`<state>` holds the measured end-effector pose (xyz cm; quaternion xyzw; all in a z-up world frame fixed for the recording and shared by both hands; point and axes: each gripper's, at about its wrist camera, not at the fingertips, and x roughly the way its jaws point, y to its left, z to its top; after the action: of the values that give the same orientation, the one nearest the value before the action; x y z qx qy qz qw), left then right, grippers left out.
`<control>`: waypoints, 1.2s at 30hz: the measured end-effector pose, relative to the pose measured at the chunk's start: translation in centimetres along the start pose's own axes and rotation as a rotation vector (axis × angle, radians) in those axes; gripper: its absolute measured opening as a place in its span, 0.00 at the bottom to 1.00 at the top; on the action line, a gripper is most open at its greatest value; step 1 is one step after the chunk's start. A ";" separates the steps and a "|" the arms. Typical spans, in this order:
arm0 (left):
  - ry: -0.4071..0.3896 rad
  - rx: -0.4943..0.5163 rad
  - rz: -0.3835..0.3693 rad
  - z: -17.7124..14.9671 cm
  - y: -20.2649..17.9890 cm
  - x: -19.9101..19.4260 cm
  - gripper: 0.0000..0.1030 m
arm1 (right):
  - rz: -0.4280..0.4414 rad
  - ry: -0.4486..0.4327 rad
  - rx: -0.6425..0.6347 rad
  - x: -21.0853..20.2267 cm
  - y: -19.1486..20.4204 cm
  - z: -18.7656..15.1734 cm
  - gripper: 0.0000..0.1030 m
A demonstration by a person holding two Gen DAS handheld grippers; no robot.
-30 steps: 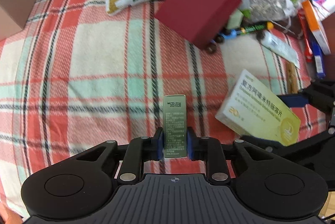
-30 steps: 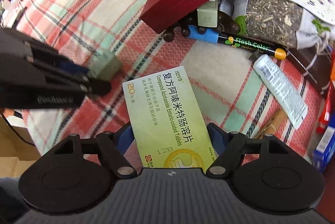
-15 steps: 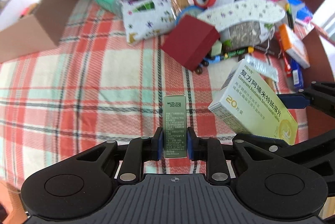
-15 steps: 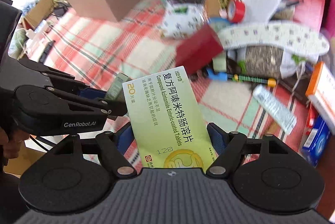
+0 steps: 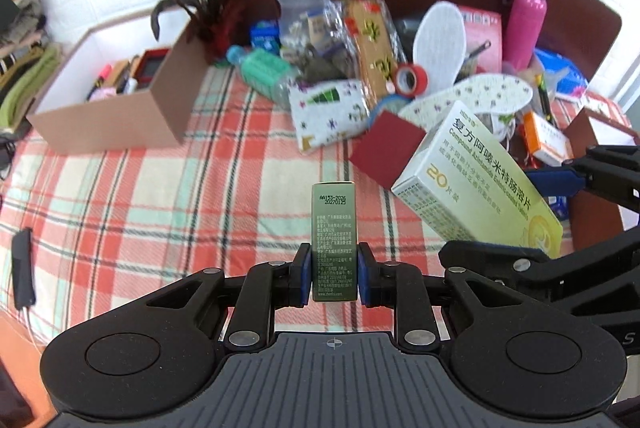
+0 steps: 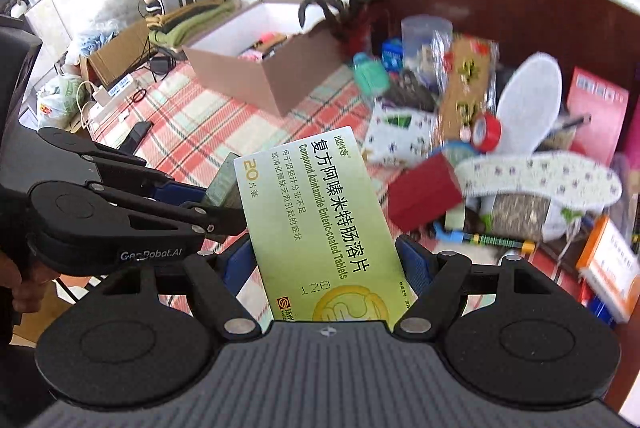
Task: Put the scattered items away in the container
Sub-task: 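Carry green box in left tool and medicine box in right tool to cardboard box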
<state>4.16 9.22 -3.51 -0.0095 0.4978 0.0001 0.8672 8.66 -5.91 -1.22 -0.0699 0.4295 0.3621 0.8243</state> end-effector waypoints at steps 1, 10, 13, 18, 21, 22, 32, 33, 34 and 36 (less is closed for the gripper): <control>-0.009 0.002 -0.002 0.3 0.5 -0.2 0.19 | -0.006 -0.008 -0.004 0.0 0.3 0.4 0.76; -0.063 0.003 -0.023 3.4 8.2 -0.1 0.19 | -0.038 -0.040 -0.014 3.7 4.3 5.4 0.76; -0.073 0.003 -0.034 4.8 12.3 0.0 0.19 | -0.047 -0.040 -0.016 5.9 6.5 7.8 0.76; -0.079 0.015 -0.059 7.4 19.3 0.5 0.19 | -0.081 -0.038 -0.014 9.8 10.6 12.3 0.76; -0.065 0.028 -0.070 8.7 23.1 1.1 0.19 | -0.097 -0.030 0.003 12.1 12.5 14.7 0.76; -0.063 0.037 -0.074 9.2 24.2 1.3 0.19 | -0.103 -0.027 0.011 12.9 13.0 15.5 0.76; -0.092 0.038 -0.097 15.1 32.9 4.1 0.20 | -0.132 -0.015 0.048 19.4 15.3 23.9 0.76; -0.097 0.037 -0.092 15.7 33.6 4.4 0.20 | -0.132 -0.014 0.052 20.1 15.3 24.7 0.76; -0.098 0.033 -0.088 16.3 34.3 5.0 0.20 | -0.132 -0.014 0.054 20.8 15.2 25.5 0.76; -0.095 0.023 -0.077 17.6 35.6 6.1 0.20 | -0.139 -0.015 0.057 22.3 15.2 26.9 0.76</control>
<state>22.08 45.09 -0.50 -0.0186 0.4554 -0.0387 0.8893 24.56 28.53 1.54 -0.0732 0.4276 0.2922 0.8523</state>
